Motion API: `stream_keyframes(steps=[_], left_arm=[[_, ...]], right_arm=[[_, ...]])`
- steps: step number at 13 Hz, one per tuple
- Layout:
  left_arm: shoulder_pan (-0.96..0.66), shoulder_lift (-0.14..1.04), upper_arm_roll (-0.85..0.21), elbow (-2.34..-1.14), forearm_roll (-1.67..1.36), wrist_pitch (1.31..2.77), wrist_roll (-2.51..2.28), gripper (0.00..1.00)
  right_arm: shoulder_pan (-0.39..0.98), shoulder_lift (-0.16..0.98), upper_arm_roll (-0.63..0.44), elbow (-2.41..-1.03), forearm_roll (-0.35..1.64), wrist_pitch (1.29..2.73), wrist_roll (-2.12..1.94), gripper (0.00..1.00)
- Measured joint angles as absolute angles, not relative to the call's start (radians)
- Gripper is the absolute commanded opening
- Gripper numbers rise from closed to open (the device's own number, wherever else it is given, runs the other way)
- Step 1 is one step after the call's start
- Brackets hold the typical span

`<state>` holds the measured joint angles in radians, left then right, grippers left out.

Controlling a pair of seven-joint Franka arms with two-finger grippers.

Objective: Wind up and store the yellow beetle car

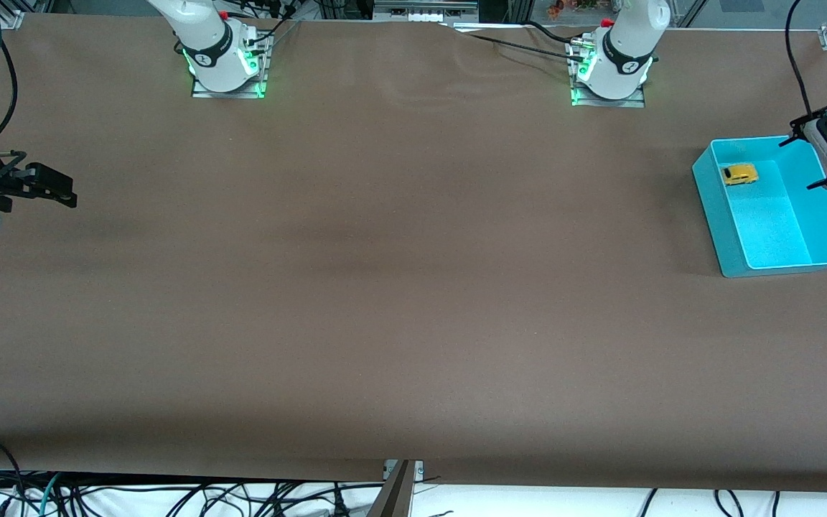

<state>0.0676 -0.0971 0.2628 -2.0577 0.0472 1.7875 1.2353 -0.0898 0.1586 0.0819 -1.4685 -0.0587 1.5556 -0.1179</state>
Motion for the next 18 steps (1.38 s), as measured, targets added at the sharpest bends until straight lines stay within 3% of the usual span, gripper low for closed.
stream_keyframes(steps=[9, 13, 18], left_arm=[[-0.152, -0.014, 0.028, -1.755, -0.020, 1.607, 0.180, 1.00], [-0.180, 0.095, 0.050, -1.564, 0.024, 1.559, 0.102, 1.00], [-0.145, 0.056, 0.064, -1.577, -0.039, 1.510, -0.060, 1.00]], right_arm=[[-0.089, 0.158, 0.086, -1.450, -0.059, 1.558, -0.119, 1.00], [-0.086, 0.159, 0.091, -1.440, -0.058, 1.559, -0.120, 1.00], [-0.069, 0.161, 0.095, -1.440, -0.058, 1.560, -0.119, 1.00]])
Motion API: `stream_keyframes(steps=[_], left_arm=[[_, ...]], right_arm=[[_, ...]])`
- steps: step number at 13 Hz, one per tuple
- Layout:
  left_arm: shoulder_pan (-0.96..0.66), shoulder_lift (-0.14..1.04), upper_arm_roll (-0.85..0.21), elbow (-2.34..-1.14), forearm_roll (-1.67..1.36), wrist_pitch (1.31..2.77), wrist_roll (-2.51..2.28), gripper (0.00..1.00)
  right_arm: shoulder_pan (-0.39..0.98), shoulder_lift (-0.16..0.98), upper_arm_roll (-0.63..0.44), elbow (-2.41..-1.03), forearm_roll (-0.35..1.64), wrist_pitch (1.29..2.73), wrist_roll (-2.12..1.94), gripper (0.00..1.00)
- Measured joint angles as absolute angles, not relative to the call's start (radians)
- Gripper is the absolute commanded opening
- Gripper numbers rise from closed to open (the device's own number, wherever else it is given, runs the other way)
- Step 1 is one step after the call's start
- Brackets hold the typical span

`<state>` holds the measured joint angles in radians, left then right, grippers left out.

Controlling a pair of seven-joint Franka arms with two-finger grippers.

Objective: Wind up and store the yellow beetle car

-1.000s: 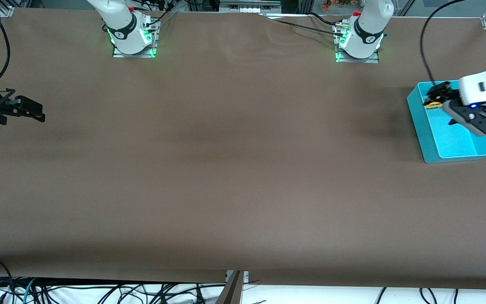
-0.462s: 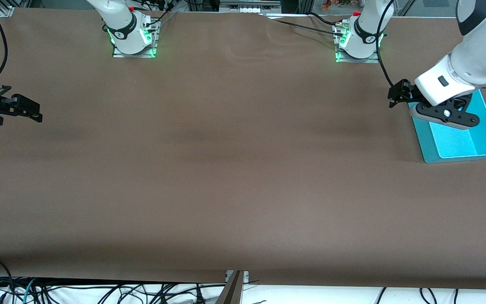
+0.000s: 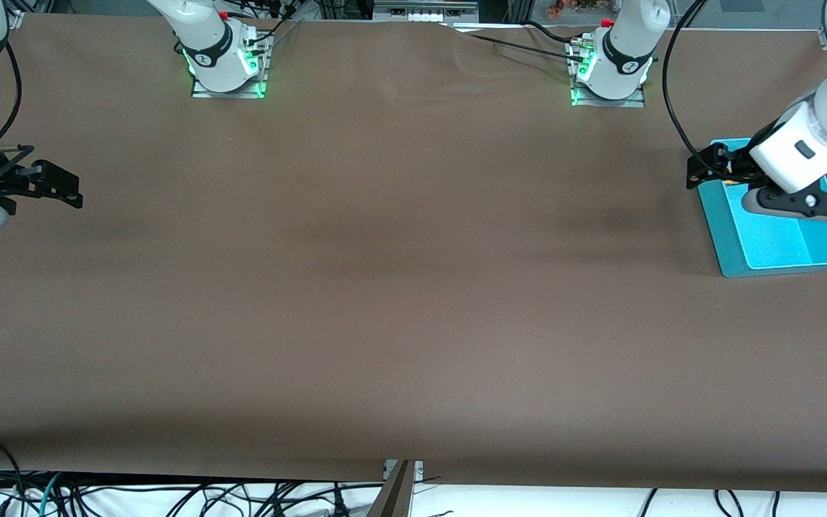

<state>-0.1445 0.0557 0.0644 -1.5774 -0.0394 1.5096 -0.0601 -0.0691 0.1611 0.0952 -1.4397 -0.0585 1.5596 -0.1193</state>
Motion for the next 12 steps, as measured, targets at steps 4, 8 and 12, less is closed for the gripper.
stream_keyframes(steps=[4, 8, 12], left_arm=[[-0.142, -0.010, 0.053, -1.644, -0.042, 1.509, -0.177, 1.00], [-0.142, -0.042, 0.051, -1.681, -0.042, 1.510, -0.187, 1.00], [-0.142, -0.042, 0.051, -1.681, -0.042, 1.509, -0.189, 1.00]], right_arm=[[-0.069, 0.161, 0.094, -1.440, -0.059, 1.560, -0.119, 1.00], [-0.077, 0.165, 0.088, -1.440, -0.059, 1.560, -0.119, 1.00], [-0.079, 0.166, 0.086, -1.440, -0.059, 1.560, -0.119, 1.00]])
